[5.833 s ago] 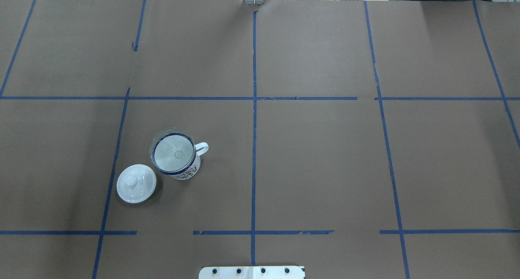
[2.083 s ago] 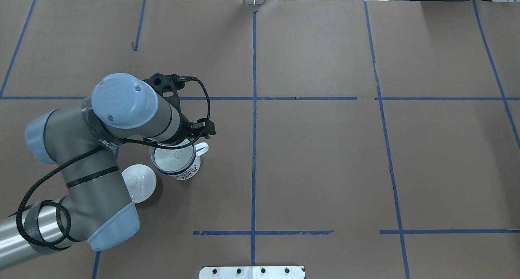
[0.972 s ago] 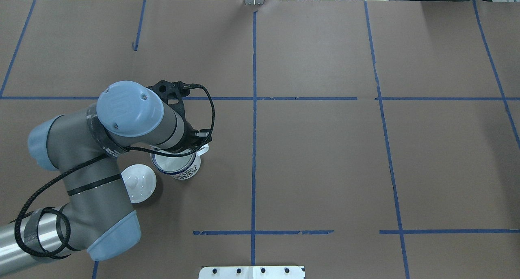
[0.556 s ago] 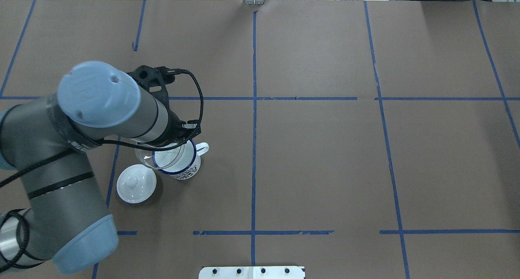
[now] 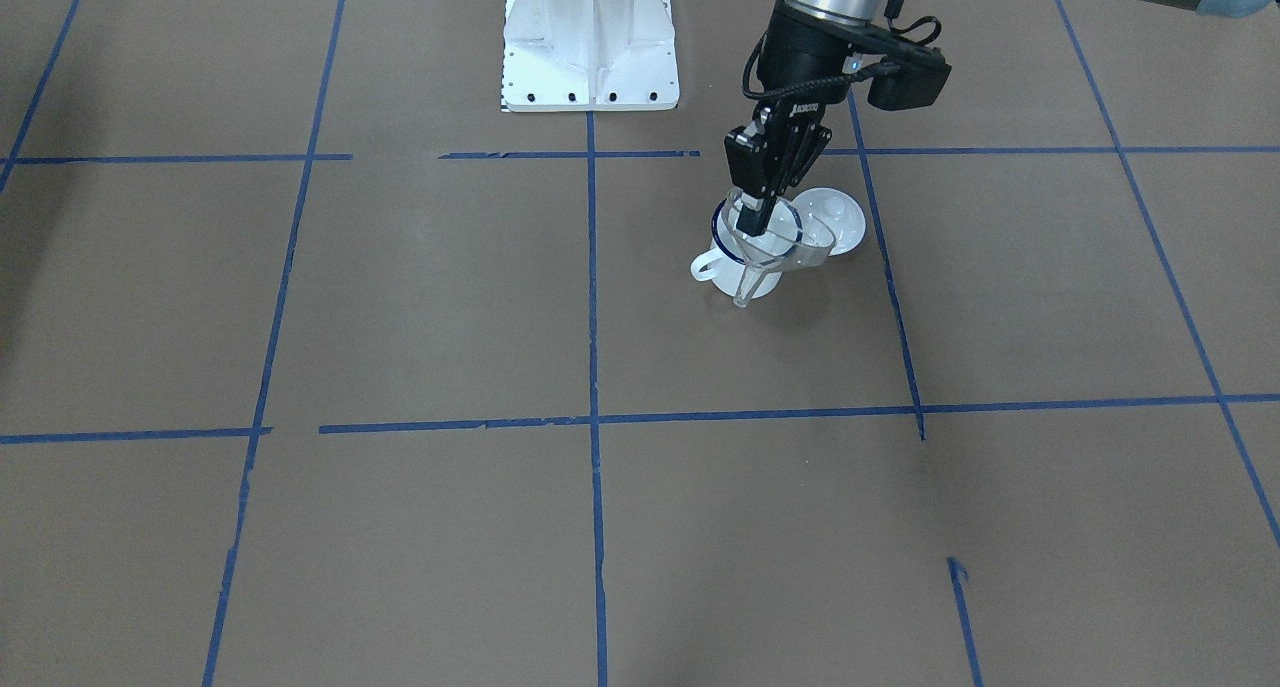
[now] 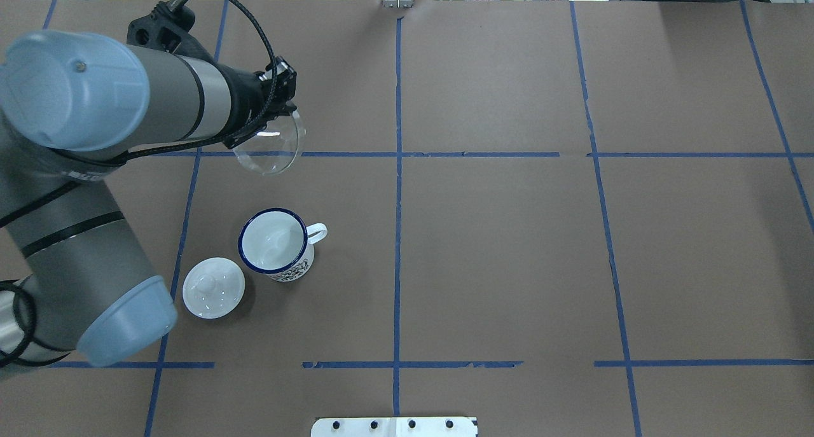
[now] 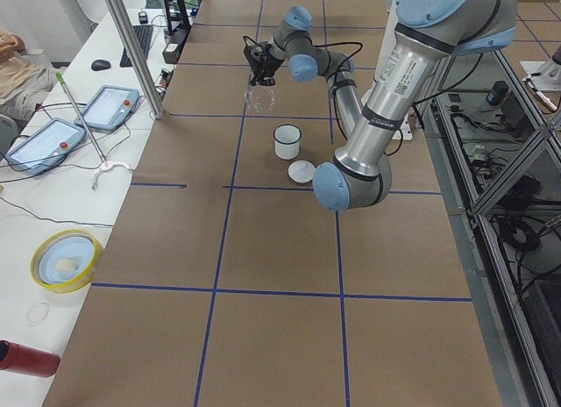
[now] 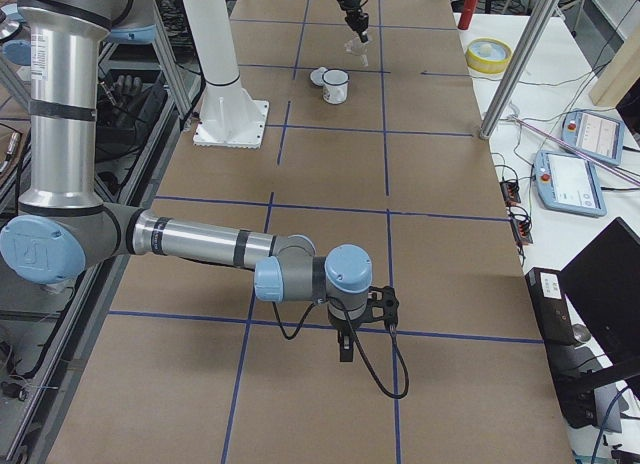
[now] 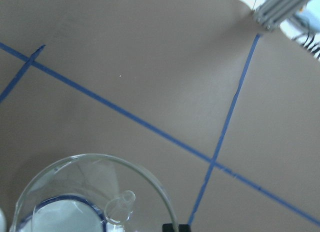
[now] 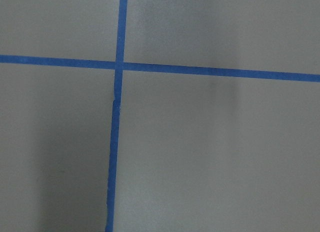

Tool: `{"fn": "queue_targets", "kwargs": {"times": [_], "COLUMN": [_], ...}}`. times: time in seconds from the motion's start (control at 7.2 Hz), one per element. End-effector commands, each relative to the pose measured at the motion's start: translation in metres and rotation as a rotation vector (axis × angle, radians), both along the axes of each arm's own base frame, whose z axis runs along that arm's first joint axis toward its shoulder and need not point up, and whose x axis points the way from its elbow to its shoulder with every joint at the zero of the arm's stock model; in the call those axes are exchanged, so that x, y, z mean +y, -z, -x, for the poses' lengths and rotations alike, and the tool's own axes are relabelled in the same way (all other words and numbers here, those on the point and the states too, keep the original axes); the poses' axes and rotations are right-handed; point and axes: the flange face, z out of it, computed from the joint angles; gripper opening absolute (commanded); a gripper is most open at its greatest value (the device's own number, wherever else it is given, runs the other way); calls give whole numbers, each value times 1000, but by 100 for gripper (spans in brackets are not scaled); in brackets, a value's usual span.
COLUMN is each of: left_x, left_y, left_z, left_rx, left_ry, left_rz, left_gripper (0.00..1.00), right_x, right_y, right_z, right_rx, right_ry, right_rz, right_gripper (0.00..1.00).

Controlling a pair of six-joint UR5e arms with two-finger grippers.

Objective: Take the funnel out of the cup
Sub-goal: 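Lift the clear funnel up out of the mug with the left gripper, then set the funnel down farther from the robot and open the left gripper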

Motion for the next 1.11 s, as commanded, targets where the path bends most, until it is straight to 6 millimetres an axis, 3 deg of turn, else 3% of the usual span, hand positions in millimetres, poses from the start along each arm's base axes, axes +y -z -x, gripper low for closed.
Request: {"fn": "queue_targets", "kwargs": {"times": [0.0,0.28,0.42,0.56,0.83,0.97], "left_x": [-62,-110,-127,-137,-138,-139], "left_y": [-43,-125,-170,-203,-214,-220], "left_z": [-14,-47,-62,-73,-78,-80], "left_rx": [234,187,183,156,135,122], "left_ry": [301,384,424,446,443,442], "left_rz": [42,79,59,59,66,69], "left_gripper": [0,0,0,0,0,15], "right_x": [0,0,0,0,0,0], "right_y": [0,0,0,0,0,0], "right_z": [0,0,0,0,0,0], "right_rx": [0,0,0,0,0,0], "right_ry": [0,0,0,0,0,0], "right_rz": [0,0,0,0,0,0], "right_gripper": [100,100,100,100,100,100]}}
